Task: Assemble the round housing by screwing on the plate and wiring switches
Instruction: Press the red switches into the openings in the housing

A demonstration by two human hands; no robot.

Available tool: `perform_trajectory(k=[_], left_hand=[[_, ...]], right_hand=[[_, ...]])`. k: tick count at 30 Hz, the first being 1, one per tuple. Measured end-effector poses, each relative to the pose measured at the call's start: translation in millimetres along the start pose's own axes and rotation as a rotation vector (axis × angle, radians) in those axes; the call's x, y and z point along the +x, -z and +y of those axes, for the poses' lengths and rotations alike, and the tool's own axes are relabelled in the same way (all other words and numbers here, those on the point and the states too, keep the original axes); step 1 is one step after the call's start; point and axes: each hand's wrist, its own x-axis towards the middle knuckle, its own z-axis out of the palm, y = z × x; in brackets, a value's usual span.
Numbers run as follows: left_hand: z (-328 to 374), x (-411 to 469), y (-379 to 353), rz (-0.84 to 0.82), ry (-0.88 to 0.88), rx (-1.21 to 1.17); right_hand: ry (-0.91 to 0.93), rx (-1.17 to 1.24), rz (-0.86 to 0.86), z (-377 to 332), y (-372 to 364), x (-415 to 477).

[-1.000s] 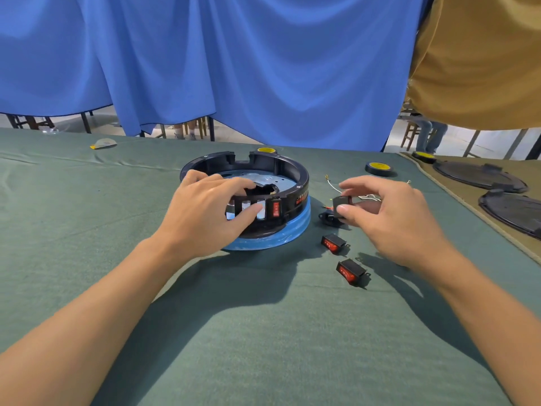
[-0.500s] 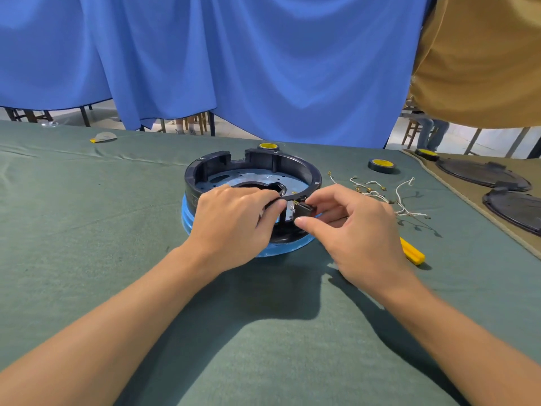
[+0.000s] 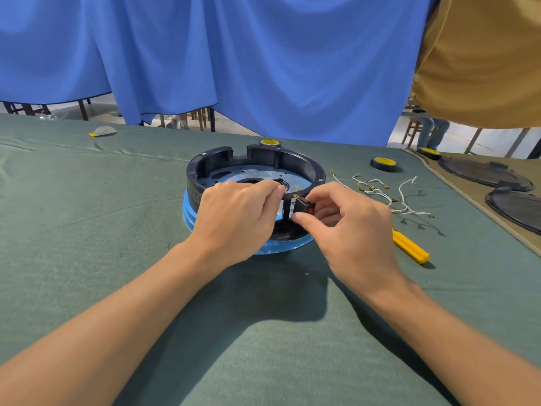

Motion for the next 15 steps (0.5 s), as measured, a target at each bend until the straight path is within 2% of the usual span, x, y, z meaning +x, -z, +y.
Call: perform_trajectory(k=[10, 15], left_hand=[[-1.0, -0.8, -1.5, -0.037, 0.007, 0.019], [0.4, -0.9, -2.2, 0.028, -0.016, -0.007]], right_hand=[[0.053, -0.068, -0.012, -2.0, -3.8, -3.6], [0.029, -0.053, -0.015, -1.4, -6.7, -1.7]])
